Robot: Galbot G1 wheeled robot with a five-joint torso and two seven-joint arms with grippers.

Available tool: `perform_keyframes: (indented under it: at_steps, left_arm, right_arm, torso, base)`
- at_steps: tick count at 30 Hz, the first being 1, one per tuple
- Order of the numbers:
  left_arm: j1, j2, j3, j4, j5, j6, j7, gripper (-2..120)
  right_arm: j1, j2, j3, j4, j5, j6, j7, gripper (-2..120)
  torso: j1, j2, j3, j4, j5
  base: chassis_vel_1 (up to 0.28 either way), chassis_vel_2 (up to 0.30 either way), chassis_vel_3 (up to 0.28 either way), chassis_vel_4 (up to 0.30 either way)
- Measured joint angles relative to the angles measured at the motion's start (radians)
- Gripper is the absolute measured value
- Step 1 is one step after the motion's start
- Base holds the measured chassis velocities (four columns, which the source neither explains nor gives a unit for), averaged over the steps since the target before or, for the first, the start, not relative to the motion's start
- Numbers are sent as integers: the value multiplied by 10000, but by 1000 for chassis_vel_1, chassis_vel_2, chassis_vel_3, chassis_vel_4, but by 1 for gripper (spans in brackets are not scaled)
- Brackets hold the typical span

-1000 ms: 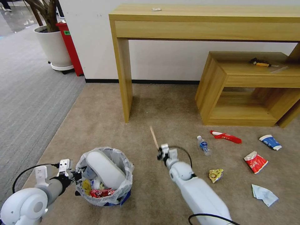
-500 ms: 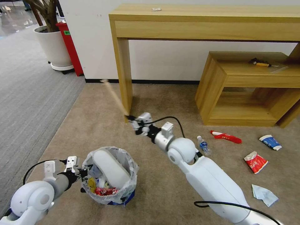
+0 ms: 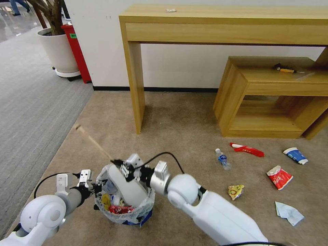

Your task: Pick up the trash bin and place the garbage on the floor into it.

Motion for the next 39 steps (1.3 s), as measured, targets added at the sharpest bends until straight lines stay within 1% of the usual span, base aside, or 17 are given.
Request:
perform_keyframes:
  at_steps: [7,10,11,15,17,18,21,22,25,26,29,31,33,34,37,38,39]
  left_arm:
    - [34,38,-111,-34,-39,0,1,0]
    - [58,52,-194,-41,-41,0,6,0]
    - [58,52,-194,-41,-41,0,6,0]
    - [70,51,-229,-44,-2,0,12,0]
    - [71,15,-238,-36,29,0,12,0]
    - [71,15,-238,-36,29,0,12,0]
    - [66,-19,-253,-8,91,0,12,0]
    - [66,-19,-253,-8,91,0,12,0]
    - [78,-65,-314,24,233,0,28,0]
    - [78,-65,-314,24,233,0,28,0]
    - [171,-260,-461,82,572,-1,156,0]
    - [214,-330,-504,84,668,0,208,0]
    - [382,-588,-609,52,890,0,316,0]
    - [382,-588,-609,52,890,0,316,0]
    - [543,-927,-762,-31,1455,-1,760,0]
    - [543,-927,-762,-31,1455,-1,760,0]
    - [575,-974,-789,-57,1509,0,814,0]
  right_arm:
    - [-448,-24,-37,-204,-583,160,31,2]
    - [-726,-154,26,-104,-724,208,82,15]
    - [-726,-154,26,-104,-724,208,82,15]
    - [-937,-288,147,38,-815,228,126,28]
    - [-1080,-444,281,171,-923,251,155,41]
    - [-1080,-444,281,171,-923,251,155,41]
    - [-1317,-748,471,426,-974,284,269,55]
    - [-1317,-748,471,426,-974,284,269,55]
    - [-1452,-952,731,742,-914,290,604,69]
    - [-1452,-952,731,742,-914,290,604,69]
    - [-1548,-897,1130,918,-778,288,1424,82]
    - [-1592,-865,1251,926,-793,288,1695,84]
    - [-1880,-806,1848,925,-999,283,2278,96]
    - [-1880,-806,1848,925,-999,283,2278,96]
    - [-2869,-678,3475,834,-1904,430,2361,100]
    - [-2869,-678,3475,834,-1904,430,2361,100]
    - [-3212,-651,3920,842,-2055,476,2348,100]
  torso:
    - [0,0,0,1,0]
    - [-1,0,0,0,1]
    - [-1,0,0,0,1]
    - [-1,0,0,0,1]
    - [-1,0,0,2,2]
    - [-1,0,0,2,2]
    - [0,0,0,0,2]
    - [0,0,0,0,2]
    - [0,0,0,-1,2]
    - [0,0,0,-1,2]
    - [0,1,0,0,1]
    - [0,0,0,3,2]
    - [0,0,0,4,1]
    - [0,0,0,4,1]
    - [0,0,0,0,2]
    - [0,0,0,0,2]
    - [0,0,0,-1,2]
  base:
    - [0,0,0,0]
    - [0,0,0,0]
    - [0,0,0,0]
    - [0,0,0,0]
    - [0,0,0,0]
    - [0,0,0,0]
    - [0,0,0,0]
    - [0,0,0,0]
    - [0,0,0,0]
    - [0,0,0,0]
    - [0,0,0,0]
    - [0,0,0,0]
    - [0,0,0,0]
    - [0,0,0,0]
    - [0,0,0,0]
    - [0,0,0,0]
    - [0,0,0,0]
